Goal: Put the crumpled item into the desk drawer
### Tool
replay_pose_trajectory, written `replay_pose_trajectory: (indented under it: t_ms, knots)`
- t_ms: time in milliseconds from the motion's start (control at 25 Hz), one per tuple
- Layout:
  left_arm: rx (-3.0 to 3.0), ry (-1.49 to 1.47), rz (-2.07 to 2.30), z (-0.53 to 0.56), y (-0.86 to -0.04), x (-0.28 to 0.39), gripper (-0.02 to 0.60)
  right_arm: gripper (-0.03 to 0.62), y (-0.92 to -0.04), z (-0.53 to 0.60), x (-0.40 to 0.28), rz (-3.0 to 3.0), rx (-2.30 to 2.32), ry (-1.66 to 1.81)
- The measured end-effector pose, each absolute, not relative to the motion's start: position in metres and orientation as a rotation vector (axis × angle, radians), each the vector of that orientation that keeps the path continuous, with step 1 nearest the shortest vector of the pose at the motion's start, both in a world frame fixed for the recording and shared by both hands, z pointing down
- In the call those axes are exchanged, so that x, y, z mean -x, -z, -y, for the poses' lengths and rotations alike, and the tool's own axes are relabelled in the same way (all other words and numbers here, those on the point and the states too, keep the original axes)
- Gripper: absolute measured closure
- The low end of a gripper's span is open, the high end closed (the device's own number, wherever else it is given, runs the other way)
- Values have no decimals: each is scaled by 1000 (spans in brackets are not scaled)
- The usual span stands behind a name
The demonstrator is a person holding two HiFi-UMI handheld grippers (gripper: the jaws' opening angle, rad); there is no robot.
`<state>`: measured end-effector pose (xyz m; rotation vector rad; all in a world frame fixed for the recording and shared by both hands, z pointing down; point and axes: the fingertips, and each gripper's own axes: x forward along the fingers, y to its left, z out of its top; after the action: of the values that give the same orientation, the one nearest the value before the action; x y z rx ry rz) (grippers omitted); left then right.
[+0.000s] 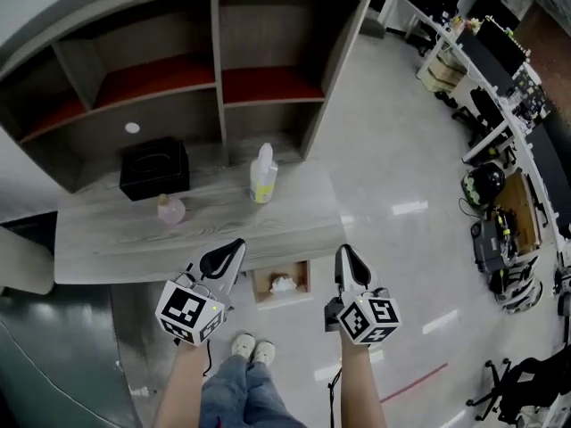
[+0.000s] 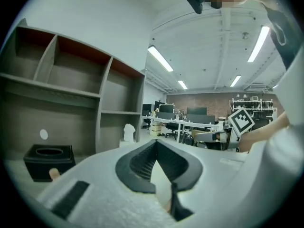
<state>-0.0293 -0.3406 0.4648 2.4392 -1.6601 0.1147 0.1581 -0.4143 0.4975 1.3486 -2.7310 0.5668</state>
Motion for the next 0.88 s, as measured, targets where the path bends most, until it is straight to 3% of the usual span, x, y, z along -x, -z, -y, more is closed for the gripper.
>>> replay_pose_trajectory:
  t_ms: [480,880]
  knots:
    - [-2715,47,1808,386,-281,18,581,583,-264,432,-204,3004,-1602,-56]
    - [-2713,111,1874,376,-253,17,581,583,-252,409,-213,3006,-1605,-6]
